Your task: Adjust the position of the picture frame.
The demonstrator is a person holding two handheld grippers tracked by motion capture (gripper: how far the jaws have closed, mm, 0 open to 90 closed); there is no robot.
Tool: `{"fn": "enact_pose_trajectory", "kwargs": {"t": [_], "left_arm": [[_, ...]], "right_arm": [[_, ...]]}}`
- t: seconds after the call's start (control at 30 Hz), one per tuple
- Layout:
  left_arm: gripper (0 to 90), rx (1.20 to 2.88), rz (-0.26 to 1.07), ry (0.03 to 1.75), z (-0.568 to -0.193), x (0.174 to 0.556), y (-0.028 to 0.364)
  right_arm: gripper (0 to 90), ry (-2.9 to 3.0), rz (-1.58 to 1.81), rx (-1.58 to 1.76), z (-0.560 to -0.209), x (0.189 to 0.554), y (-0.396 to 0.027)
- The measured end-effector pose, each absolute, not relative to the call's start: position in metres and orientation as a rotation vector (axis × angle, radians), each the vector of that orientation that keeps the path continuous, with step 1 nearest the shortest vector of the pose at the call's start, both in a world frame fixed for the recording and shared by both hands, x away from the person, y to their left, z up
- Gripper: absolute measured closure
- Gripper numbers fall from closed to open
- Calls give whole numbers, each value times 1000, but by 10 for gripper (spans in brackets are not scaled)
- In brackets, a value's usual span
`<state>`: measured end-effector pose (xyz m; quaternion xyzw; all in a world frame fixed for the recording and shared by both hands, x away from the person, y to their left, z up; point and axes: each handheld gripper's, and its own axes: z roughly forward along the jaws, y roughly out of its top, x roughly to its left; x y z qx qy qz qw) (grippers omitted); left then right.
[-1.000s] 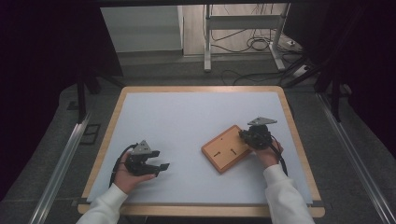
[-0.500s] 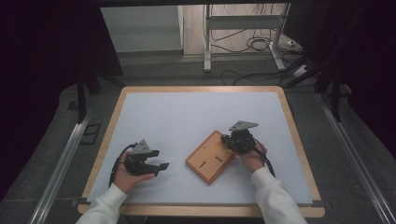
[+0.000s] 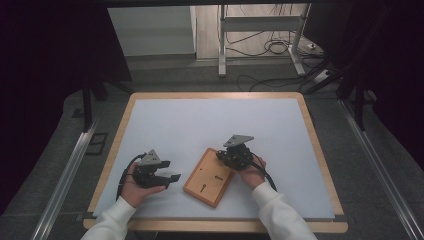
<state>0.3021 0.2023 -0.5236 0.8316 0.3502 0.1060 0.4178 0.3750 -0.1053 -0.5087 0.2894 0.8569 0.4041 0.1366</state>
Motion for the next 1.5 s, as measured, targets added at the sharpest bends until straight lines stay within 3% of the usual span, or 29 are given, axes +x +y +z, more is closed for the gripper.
{"fn": "enact_pose_trajectory", "kwargs": {"t": [0.2,0.23,0.33,0.37,0.5,1.0,1.23,1.43,1.5], "left_arm": [[306,2086,265,879,-524,302,203],[306,2086,266,880,-524,302,203],[305,2084,267,879,-523,302,203],[306,2085,268,877,-523,301,203],[306,2092,266,872,-524,302,202],[322,2105,279,881,-524,301,201],[321,2096,264,899,-525,302,200],[356,2099,242,895,-525,302,198],[580,2087,199,882,-525,301,198]], "right_arm": [[830,2488,1181,861,-515,379,-102],[693,2488,1196,863,-514,378,-103],[608,2471,1196,872,-511,376,-105],[477,2436,1205,891,-506,372,-110],[340,2371,1202,950,-500,364,-128],[273,2256,1181,1176,-501,314,-229],[269,2237,1184,1203,-507,281,-257],[266,2213,1202,1195,-504,278,-262],[263,2215,1207,1188,-504,279,-261]]}}
